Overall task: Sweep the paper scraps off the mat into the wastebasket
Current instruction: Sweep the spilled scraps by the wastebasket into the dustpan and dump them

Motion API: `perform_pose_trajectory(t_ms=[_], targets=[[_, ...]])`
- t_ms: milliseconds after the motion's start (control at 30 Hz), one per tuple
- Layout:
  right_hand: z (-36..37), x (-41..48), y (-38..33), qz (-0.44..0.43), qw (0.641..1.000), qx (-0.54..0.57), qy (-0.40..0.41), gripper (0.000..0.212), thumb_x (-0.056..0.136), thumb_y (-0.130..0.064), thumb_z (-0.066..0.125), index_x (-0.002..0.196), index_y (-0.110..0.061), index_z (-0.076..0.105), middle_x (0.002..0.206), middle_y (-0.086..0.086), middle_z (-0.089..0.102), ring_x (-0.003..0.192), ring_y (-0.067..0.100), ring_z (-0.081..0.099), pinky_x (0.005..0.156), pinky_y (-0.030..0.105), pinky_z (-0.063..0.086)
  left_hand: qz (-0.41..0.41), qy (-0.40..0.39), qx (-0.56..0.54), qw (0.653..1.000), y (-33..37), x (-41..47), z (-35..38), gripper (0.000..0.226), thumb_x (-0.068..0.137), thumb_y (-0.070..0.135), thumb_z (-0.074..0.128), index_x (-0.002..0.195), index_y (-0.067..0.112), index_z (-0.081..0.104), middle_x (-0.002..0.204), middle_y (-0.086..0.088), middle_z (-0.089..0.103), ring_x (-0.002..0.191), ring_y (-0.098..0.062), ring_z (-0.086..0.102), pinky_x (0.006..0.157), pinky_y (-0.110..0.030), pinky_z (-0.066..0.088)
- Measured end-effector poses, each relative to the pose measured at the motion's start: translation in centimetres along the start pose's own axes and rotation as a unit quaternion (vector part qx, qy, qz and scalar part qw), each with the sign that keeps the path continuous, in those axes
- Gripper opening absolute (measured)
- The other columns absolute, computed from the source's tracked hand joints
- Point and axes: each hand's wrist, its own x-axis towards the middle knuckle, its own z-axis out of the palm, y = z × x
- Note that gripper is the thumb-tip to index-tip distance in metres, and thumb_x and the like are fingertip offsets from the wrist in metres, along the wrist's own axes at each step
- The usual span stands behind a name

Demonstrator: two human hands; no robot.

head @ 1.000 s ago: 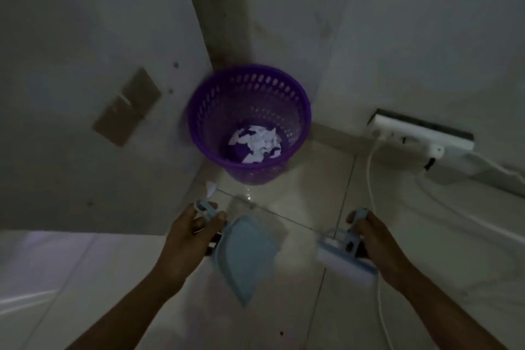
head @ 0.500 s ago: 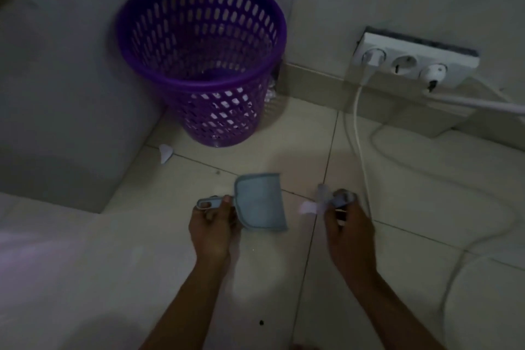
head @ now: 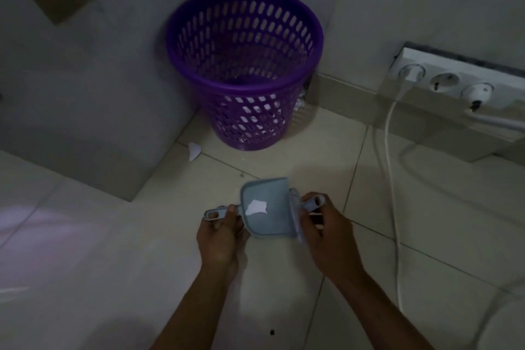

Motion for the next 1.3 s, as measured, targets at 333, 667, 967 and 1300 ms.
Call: perform_pose_trajectory(t_ms=[333,667,967,1300], targets=[[9.5,13.5,-6.3,-0.195,0.973,-0.078,-0.1,0.021,0.093,-0.012,0.062,0.114,-0.007,0.065,0.096,0.002,0.067,0.092,0.006,0.06,0.085,0.015,0.047,0.039,0.172,-0.183,0.967,6.8,4.5,-5.8,0.032,0.095,0.006,0.069,0.124,-0.004,0.061,0.118,-0.024,0.07,0.094,-0.031,0.073,0.075,-0.055,0.062],[17.6,15.7,-9.2,-0.233,0.932,-0.134,-0.242,0.021,0.097,-0.008,0.052,0.115,-0.015,0.06,0.073,-0.005,0.059,0.058,0.0,0.049,0.054,0.009,0.038,0.035,0.228,-0.233,0.945,7.0,6.5,-7.0,0.025,0.095,0.007,0.069,0.116,-0.004,0.063,0.11,-0.025,0.072,0.097,-0.034,0.073,0.083,-0.052,0.061],[16.2,11.9,-9.3,-0.252,0.926,-0.155,-0.237,0.029,0.096,-0.019,0.051,0.124,-0.02,0.057,0.096,0.008,0.069,0.085,0.026,0.066,0.072,0.038,0.054,0.013,0.172,-0.21,0.962,7.8,5.6,-6.9,0.034,0.099,0.008,0.064,0.129,-0.007,0.058,0.117,-0.026,0.07,0.106,-0.036,0.071,0.073,-0.042,0.062],[2.5,10.9,-16.9,-0.177,0.974,-0.071,-0.122,0.08,0.087,-0.016,0.065,0.148,-0.037,0.016,0.075,0.0,0.067,0.067,0.009,0.066,0.056,0.023,0.054,0.039,0.084,-0.174,0.98,8.2,4.6,-7.4,0.027,0.1,0.007,0.061,0.124,-0.004,0.061,0.114,-0.023,0.073,0.081,-0.023,0.076,0.074,-0.041,0.065]])
